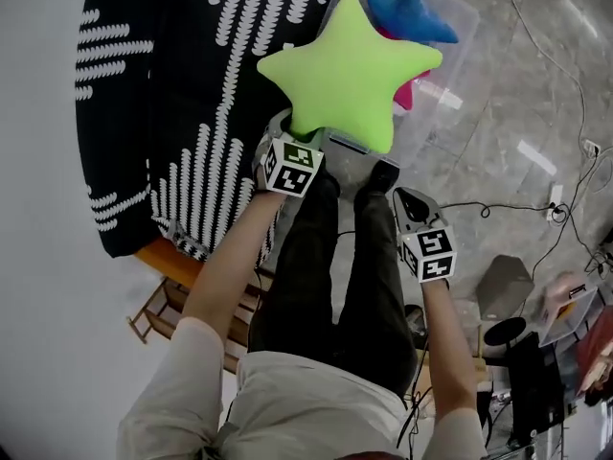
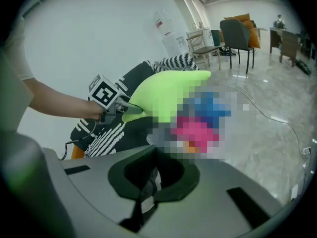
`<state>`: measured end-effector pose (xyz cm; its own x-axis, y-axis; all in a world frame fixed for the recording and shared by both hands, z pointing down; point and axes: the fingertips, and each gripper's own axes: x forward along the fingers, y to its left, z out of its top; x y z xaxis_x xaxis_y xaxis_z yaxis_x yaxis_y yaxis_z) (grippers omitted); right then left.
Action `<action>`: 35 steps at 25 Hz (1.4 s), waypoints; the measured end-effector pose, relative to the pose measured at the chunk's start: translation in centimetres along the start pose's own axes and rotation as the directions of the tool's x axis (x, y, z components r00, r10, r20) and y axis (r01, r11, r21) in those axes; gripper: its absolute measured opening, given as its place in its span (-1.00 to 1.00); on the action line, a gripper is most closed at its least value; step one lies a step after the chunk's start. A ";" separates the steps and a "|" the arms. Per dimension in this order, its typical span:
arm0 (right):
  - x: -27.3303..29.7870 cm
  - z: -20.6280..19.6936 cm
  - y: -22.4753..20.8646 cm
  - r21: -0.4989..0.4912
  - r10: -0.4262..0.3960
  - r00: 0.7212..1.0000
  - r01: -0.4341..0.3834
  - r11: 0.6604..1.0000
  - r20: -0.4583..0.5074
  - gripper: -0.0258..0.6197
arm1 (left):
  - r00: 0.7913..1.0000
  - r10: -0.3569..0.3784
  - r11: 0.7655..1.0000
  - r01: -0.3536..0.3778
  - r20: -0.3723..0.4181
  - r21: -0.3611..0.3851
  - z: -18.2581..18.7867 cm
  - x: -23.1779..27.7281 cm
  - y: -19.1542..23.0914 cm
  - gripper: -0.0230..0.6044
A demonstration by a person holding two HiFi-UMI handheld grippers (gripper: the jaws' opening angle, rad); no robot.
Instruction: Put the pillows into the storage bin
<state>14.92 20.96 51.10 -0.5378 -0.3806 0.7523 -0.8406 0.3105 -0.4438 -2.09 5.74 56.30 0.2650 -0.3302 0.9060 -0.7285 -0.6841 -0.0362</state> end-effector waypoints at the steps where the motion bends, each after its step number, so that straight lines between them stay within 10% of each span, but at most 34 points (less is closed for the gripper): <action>1: -0.2 -0.2 -0.8 0.013 -0.007 1.000 0.007 1.000 0.004 -0.91 | 1.000 -0.002 1.000 0.002 -0.005 0.020 0.8 0.8 -0.7 -0.12; 8: -0.5 -2.6 -5.5 0.072 -0.027 1.000 0.028 0.997 -0.008 -0.91 | 0.996 -0.004 0.968 0.027 -0.093 0.248 3.3 7.4 -5.4 0.28; 18: -1.7 0.6 -4.5 0.013 0.000 1.000 0.000 1.000 0.022 -0.91 | 0.996 -0.063 0.978 0.075 -0.065 0.196 4.4 3.4 -7.1 0.36; 35: -15.0 12.0 3.0 -0.157 0.010 0.995 0.006 0.988 0.103 -0.91 | 0.986 -0.095 0.992 0.082 0.134 0.097 13.4 -19.7 -9.3 0.35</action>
<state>19.66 17.17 32.68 -0.5504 -0.4647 0.6937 -0.8231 0.4411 -0.3576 7.88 9.87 33.14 0.4151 -0.3478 0.8407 -0.6396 -0.7687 -0.0022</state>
